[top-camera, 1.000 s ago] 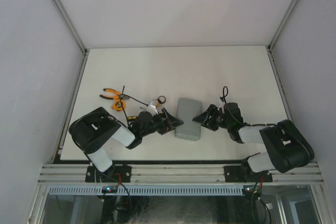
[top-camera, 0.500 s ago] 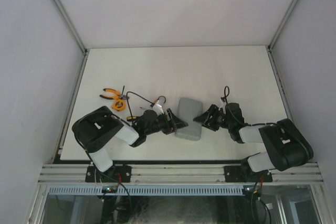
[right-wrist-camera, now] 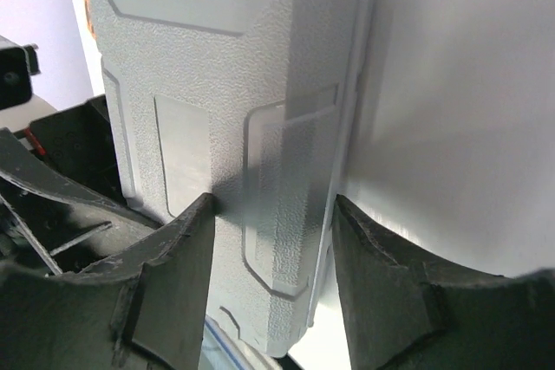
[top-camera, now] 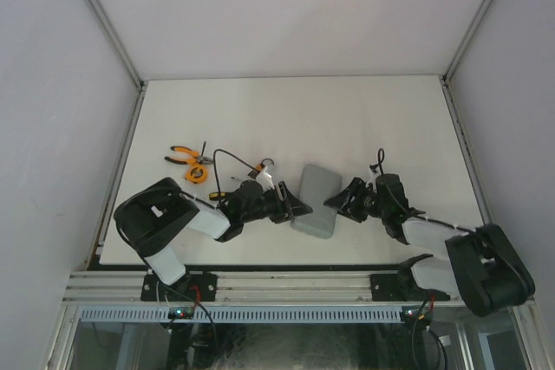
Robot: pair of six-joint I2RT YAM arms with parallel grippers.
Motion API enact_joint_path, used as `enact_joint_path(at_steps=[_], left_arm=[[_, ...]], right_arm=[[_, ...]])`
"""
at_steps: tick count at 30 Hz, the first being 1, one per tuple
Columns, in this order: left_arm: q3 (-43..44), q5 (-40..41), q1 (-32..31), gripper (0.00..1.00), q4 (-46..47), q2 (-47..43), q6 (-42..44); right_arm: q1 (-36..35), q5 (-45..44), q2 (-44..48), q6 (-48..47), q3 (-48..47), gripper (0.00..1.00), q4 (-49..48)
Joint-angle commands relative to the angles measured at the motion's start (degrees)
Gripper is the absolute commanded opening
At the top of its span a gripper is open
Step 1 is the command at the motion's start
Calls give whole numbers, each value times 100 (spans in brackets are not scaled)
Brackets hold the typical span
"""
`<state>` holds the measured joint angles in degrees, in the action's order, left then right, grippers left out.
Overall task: Sort the tools into containers
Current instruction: Open the storage box at the center of the board.
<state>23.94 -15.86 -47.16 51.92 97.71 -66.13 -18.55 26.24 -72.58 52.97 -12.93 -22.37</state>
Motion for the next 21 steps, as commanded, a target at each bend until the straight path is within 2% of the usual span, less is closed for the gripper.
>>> enact_joint_path(at_steps=[1,6,8,11,17,21], left_arm=[[307,217,12,29,-724,-693,602],[535,592,13,17,-2122,-1350,1275],[638,768,13,12,-2608,-1530,1513],[813,991,9,5,-3424,-1743,1852],[1410,1730,-139,2,-5181,-2088,2624],[1588,2019,-195,2,-5730,-2298,3007]], right_arm=[[53,-815,947,-401,98,24,1795],[240,-1304,2497,-598,-114,45,2989],[334,-1470,2943,-687,-222,57,3441],[479,-1593,3459,-774,-331,67,3912],[775,-1543,3962,-755,-360,76,4244],[952,-1420,3951,-788,-376,76,4199]])
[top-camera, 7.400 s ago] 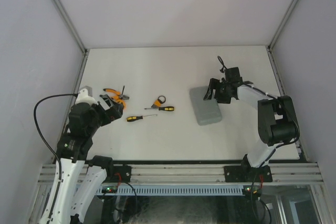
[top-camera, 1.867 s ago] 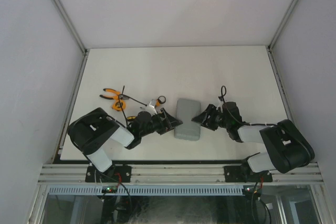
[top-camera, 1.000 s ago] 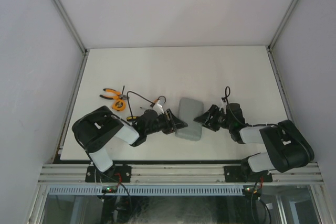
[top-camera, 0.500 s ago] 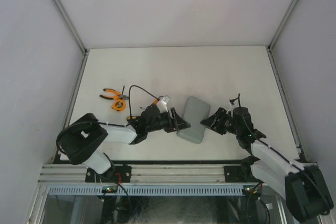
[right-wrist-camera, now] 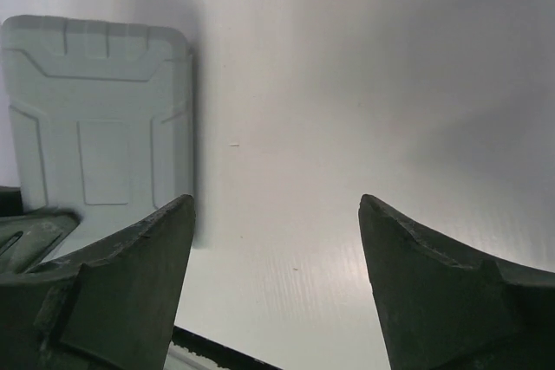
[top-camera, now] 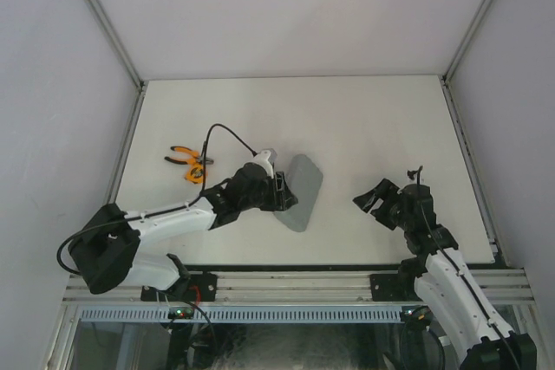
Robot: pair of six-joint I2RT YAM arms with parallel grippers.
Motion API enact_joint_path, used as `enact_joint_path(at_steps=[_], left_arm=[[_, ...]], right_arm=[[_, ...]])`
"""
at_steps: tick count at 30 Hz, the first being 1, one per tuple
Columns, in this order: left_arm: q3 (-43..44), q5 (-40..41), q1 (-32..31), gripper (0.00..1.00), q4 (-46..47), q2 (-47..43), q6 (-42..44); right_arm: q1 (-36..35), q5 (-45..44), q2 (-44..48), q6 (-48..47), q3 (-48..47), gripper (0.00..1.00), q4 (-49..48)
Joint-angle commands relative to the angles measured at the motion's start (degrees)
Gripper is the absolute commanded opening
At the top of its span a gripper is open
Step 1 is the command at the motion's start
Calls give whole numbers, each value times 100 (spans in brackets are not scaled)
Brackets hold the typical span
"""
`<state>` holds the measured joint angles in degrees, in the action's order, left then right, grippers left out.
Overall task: Sort the tools into containers
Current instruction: Open the storage box at the center of the board.
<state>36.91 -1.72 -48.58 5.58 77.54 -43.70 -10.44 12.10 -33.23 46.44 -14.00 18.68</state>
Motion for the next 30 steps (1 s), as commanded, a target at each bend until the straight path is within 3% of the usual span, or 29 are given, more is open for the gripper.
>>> enact_joint_path(at_steps=[1,19,24,27,30], left_arm=[[344,660,-62,2,-1204,-305,836],[783,1022,-246,0,-2291,-1196,2230],[728,825,-270,0,-2257,-1527,2294],[663,835,-292,0,-2228,-1685,2279],[609,838,-293,0,-2197,-1887,2233]], right_arm=[[179,22,-30,-156,-294,76,95],[490,-75,234,-438,-674,77,-481],[660,674,357,-913,-682,78,-958],[814,1840,457,-1198,-701,79,-1440],[818,1978,516,-1088,-765,79,-1930]])
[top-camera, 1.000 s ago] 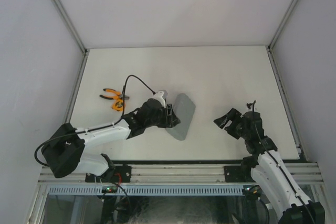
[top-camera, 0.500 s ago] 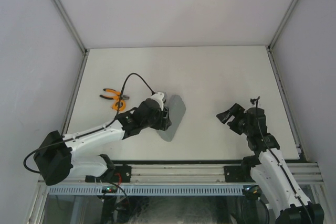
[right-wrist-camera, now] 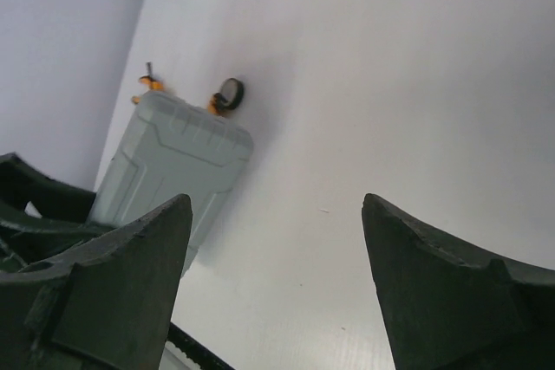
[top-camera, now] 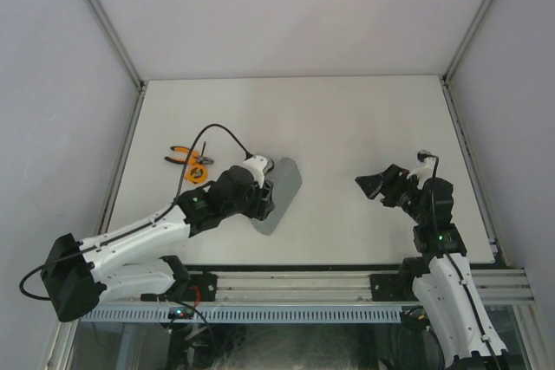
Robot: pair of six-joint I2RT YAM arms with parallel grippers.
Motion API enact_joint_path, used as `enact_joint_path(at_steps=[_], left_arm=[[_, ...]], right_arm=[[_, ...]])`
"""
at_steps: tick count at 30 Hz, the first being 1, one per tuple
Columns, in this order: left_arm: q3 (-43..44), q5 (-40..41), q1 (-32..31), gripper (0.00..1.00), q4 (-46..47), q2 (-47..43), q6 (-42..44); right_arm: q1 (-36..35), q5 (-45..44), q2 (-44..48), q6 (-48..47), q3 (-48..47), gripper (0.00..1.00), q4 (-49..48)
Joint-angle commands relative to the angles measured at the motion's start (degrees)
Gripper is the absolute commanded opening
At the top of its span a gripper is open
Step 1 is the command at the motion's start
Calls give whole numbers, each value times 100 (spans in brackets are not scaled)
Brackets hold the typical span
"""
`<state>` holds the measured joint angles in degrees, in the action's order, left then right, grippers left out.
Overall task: Sort the tools into containers
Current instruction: Open the storage box at the center of the board.
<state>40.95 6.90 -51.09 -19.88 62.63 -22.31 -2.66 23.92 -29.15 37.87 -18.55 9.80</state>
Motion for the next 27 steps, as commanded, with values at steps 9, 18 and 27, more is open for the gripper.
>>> enact_joint_path(at_steps=[9,18,27], left_arm=[[-264,208,-41,0,969,-1197,215],[-694,285,-41,0,1453,-1706,850],[-786,-184,-41,0,1618,-1954,1595]], right_arm=[[-99,833,390,-419,-483,79,-1897],[-1213,718,347,-2353,-615,80,-1985],[-2646,677,-501,-3879,-1402,81,-1552]])
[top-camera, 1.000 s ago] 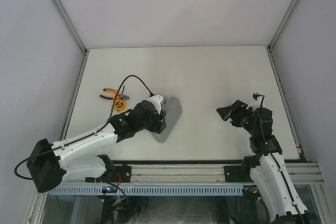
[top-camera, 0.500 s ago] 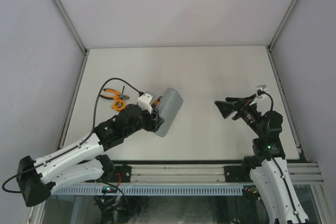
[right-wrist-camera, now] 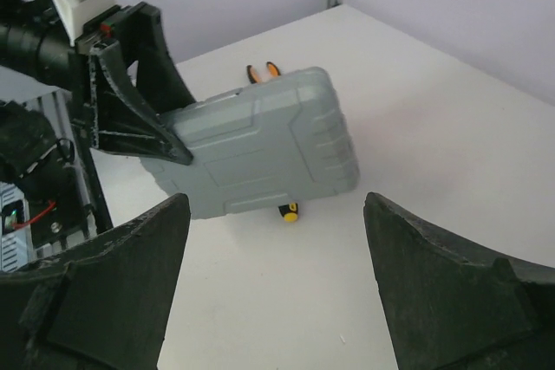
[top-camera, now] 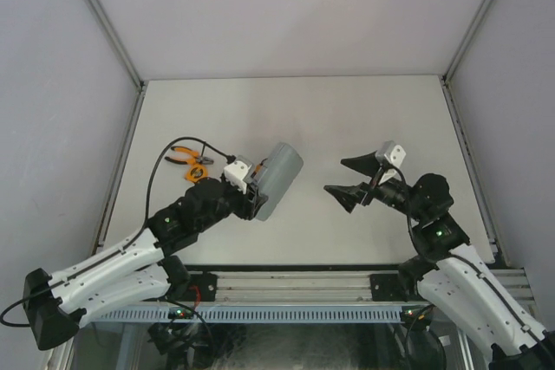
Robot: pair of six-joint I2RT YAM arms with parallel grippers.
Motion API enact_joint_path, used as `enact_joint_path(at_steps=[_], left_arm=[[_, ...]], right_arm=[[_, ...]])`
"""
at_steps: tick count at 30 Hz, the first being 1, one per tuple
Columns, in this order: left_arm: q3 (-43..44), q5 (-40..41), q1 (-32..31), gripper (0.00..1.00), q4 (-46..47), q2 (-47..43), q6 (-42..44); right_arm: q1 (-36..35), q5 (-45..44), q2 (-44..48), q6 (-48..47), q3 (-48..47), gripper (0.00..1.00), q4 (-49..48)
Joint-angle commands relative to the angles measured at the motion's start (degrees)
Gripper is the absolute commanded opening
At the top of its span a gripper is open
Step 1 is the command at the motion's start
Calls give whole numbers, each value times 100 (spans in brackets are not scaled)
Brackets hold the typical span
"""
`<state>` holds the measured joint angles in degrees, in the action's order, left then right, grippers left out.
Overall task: Sort the tools into containers
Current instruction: Open the storage box at the center of the board.
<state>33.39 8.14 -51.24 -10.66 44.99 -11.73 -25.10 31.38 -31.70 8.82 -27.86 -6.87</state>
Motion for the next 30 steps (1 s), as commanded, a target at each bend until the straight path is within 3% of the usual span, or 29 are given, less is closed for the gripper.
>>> enact_joint_path(at_steps=[1,5,12,22,30], left_arm=[[-15,-396,-27,0,701,-187,626],[49,-980,-31,0,672,-216,1337],[280,-1409,-26,0,373,-143,2773],[798,-2297,-35,0,-517,65,3614],[898,-2595,-99,0,-1003,-75,3997]], right_arm=[[-453,-15,-302,-1096,-557,81,180],[-478,615,-343,-1379,-858,81,346],[-553,1873,-550,-2879,-2041,80,2422],[-1358,1468,-1239,-4507,-2955,82,3996],[-1891,691,-2475,-5047,-3290,81,4216]])
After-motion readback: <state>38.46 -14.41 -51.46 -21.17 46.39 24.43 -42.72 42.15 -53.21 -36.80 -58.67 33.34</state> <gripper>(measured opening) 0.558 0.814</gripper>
